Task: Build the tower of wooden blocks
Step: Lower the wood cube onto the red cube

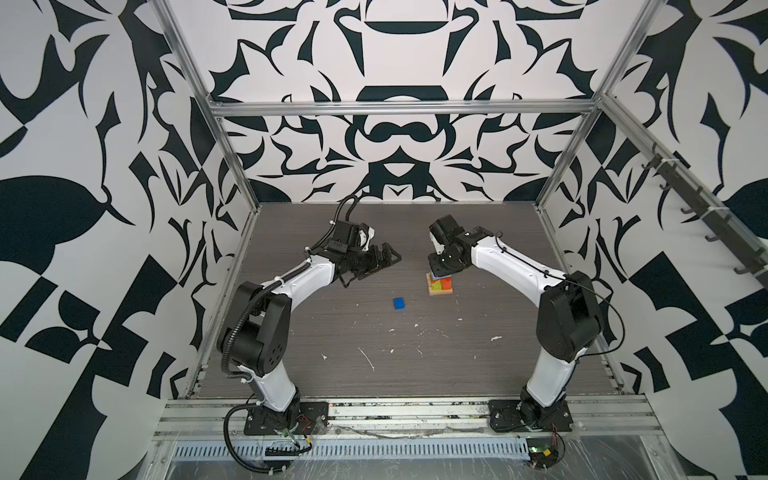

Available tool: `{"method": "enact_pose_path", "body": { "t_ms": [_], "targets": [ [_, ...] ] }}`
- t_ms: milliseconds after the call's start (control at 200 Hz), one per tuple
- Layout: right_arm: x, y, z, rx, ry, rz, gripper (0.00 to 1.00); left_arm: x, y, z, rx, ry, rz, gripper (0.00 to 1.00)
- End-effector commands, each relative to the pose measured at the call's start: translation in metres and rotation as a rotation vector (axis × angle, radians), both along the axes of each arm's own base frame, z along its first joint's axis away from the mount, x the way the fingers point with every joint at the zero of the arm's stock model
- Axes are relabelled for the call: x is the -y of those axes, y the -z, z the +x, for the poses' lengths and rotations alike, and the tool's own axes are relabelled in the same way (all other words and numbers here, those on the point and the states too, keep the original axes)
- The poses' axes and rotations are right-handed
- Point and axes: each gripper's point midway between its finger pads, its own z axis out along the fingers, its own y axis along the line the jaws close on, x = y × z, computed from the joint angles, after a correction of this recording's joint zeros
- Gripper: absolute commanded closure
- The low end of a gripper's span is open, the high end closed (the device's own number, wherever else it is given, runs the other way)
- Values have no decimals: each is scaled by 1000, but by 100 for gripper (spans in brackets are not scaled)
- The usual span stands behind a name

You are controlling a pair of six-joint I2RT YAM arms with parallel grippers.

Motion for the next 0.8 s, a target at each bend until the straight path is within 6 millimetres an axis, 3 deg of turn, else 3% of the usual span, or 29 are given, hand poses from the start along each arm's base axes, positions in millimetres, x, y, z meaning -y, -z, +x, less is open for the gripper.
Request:
{"method": "enact_pose_path", "body": {
  "t_ms": [0,795],
  "targets": [
    [0,-13,10,41,6,1,69,-1,-10,-4,21,7,-5,0],
    [3,-5,8,23,8,-22,66,-1,-10,-3,21,7,-5,1]
  ]
}}
